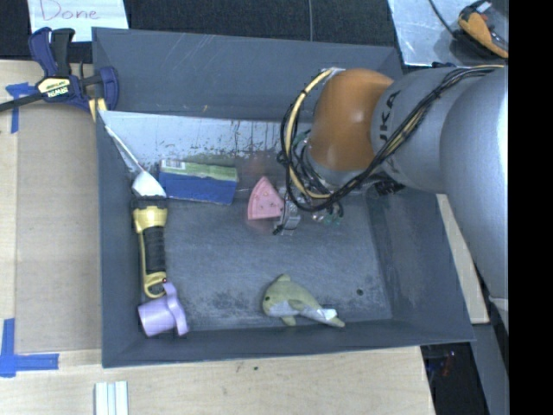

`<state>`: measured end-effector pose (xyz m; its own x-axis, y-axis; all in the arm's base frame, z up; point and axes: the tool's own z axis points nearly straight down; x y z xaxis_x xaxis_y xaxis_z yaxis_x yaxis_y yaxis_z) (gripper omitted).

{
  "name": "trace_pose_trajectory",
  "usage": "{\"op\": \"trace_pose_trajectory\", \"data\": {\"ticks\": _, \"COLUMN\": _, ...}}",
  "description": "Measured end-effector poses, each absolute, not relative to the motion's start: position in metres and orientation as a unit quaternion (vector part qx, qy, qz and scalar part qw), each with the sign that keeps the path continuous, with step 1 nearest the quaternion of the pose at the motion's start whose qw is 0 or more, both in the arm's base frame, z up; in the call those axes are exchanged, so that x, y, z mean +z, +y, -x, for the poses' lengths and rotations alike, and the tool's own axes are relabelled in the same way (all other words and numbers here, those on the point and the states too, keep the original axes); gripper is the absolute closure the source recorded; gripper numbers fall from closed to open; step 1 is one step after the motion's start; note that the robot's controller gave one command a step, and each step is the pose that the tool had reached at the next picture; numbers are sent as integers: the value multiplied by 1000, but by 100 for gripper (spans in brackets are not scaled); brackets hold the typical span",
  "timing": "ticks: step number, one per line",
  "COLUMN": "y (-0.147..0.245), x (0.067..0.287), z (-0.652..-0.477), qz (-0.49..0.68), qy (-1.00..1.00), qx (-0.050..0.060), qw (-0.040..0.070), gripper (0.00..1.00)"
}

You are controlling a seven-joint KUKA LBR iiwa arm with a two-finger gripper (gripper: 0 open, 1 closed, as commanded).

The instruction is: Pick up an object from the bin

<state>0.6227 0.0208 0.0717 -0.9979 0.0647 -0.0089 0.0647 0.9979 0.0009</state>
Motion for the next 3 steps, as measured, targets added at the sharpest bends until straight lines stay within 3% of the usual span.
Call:
{"op": "trace_pose_trajectory", "data": {"ticks": 1, "y": 21, "x": 72, "z": -623, "qz": -32, "qy": 999, "qx": 0, "qw": 4, "gripper": 100}}
{"op": "trace_pose_trajectory", "data": {"ticks": 2, "y": 21, "x": 96, "z": -619, "qz": -32, "qy": 999, "qx": 0, "qw": -1, "gripper": 100}}
{"op": "trace_pose_trajectory", "data": {"ticks": 3, "y": 20, "x": 137, "z": -623, "qz": -32, "qy": 999, "qx": 0, "qw": 6, "gripper": 100}}
